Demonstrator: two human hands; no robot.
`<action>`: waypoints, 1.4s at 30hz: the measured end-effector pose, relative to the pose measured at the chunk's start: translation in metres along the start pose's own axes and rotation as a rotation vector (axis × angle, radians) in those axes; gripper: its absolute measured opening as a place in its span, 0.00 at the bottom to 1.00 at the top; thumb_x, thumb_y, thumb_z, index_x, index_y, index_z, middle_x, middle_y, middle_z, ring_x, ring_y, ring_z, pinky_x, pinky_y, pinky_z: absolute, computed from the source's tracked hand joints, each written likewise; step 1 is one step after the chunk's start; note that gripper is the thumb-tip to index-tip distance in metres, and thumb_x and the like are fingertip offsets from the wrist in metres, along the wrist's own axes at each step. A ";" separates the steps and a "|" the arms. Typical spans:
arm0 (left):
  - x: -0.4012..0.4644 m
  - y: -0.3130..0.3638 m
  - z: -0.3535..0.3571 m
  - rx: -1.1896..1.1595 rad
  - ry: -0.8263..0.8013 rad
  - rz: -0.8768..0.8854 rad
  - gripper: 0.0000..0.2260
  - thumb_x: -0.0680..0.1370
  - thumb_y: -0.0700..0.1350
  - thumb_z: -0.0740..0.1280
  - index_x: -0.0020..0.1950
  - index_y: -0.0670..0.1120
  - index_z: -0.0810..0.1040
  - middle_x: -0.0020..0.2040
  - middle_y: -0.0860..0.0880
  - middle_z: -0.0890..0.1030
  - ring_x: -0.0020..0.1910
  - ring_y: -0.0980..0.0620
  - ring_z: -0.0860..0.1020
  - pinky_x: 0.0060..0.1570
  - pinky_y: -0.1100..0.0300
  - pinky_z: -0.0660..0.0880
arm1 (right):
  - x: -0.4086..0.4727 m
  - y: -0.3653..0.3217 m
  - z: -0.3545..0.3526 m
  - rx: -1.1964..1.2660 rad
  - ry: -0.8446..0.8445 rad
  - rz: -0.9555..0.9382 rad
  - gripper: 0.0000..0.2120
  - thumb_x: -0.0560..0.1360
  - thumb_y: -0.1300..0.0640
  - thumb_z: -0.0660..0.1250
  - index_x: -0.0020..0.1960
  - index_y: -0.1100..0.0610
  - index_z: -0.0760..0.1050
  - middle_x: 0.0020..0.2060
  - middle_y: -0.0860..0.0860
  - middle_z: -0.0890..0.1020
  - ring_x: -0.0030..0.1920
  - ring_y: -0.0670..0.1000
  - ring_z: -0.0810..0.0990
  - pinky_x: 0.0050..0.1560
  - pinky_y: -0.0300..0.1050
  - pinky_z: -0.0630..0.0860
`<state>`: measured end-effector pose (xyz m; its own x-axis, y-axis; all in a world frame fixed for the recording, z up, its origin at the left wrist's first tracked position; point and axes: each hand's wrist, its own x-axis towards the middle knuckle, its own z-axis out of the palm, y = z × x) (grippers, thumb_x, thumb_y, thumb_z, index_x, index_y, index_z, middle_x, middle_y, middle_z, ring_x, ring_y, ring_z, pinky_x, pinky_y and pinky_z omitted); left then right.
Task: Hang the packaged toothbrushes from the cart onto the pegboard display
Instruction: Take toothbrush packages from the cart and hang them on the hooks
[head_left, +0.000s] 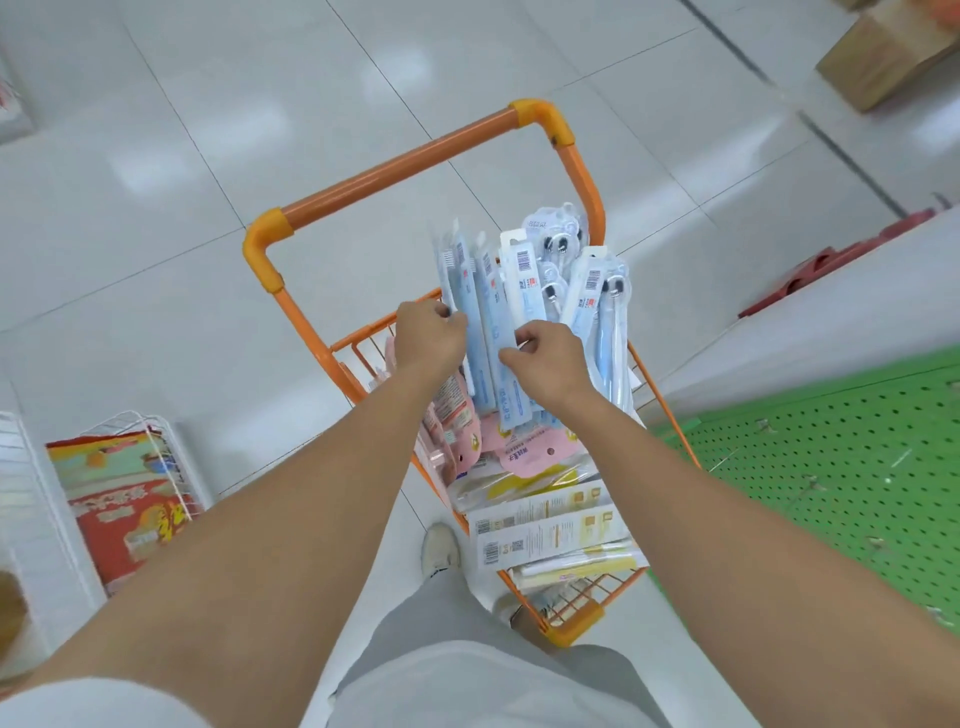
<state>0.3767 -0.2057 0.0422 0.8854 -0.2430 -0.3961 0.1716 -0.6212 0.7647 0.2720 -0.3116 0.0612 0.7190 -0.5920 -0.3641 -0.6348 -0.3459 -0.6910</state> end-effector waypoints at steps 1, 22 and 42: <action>-0.003 0.002 -0.001 0.005 0.038 0.012 0.15 0.77 0.40 0.63 0.31 0.44 0.66 0.30 0.48 0.67 0.27 0.50 0.64 0.30 0.59 0.60 | -0.004 0.000 0.000 0.034 0.036 0.001 0.04 0.74 0.59 0.70 0.46 0.56 0.76 0.32 0.47 0.75 0.34 0.48 0.74 0.39 0.43 0.72; -0.082 0.062 0.000 -0.615 -0.274 -0.113 0.29 0.78 0.59 0.66 0.75 0.48 0.68 0.73 0.53 0.71 0.72 0.51 0.69 0.72 0.49 0.65 | -0.084 -0.021 -0.071 0.231 0.400 0.064 0.27 0.69 0.29 0.65 0.51 0.51 0.67 0.41 0.46 0.76 0.40 0.49 0.77 0.42 0.50 0.74; -0.413 0.185 0.164 -0.487 -0.863 0.544 0.13 0.75 0.35 0.73 0.57 0.46 0.80 0.51 0.48 0.87 0.51 0.49 0.85 0.48 0.56 0.81 | -0.349 0.169 -0.305 0.920 0.658 -0.231 0.16 0.76 0.73 0.66 0.59 0.59 0.78 0.49 0.52 0.86 0.48 0.49 0.84 0.48 0.44 0.80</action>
<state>-0.0280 -0.3424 0.2641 0.3316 -0.9431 -0.0244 0.1715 0.0348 0.9846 -0.1725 -0.3856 0.2623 0.3324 -0.9423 0.0398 0.1336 0.0053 -0.9910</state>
